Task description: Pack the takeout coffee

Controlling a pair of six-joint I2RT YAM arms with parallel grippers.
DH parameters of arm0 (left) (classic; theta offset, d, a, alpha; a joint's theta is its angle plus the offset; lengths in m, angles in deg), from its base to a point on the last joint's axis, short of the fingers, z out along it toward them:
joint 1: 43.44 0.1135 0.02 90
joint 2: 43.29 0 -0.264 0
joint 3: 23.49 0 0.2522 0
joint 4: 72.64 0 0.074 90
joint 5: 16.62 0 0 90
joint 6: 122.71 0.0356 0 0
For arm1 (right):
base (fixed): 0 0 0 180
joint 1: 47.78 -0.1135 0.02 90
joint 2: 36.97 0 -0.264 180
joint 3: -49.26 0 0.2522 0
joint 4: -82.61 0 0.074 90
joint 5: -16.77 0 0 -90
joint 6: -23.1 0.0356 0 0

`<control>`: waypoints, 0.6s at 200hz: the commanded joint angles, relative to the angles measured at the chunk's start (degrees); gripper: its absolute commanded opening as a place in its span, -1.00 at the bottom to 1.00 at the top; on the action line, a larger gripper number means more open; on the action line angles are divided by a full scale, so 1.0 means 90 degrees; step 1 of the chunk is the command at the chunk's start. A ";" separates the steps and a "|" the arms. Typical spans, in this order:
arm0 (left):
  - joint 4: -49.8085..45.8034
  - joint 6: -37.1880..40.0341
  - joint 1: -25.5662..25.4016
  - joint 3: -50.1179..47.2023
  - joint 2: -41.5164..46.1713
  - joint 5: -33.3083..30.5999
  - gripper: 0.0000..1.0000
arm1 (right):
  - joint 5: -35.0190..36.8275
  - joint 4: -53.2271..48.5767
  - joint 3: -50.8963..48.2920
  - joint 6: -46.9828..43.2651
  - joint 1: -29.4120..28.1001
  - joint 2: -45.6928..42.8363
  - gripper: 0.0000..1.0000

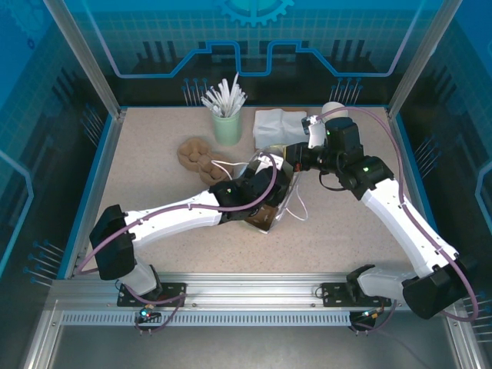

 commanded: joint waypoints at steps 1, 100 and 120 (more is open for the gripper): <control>-0.0194 -0.0100 0.0131 -0.0268 -0.0112 0.0084 0.41 | -0.0238 0.0389 0.0275 0.0183 -0.0192 -0.0074 -1.00; 0.0531 0.0015 0.0297 -0.0640 0.0150 0.0097 0.41 | -0.0332 0.0370 0.0230 0.0265 -0.0182 -0.0032 -1.00; 0.0787 0.0162 0.0296 -0.0766 0.0223 0.0058 0.41 | -0.0323 0.0401 0.0149 0.0319 -0.0182 -0.0082 -1.00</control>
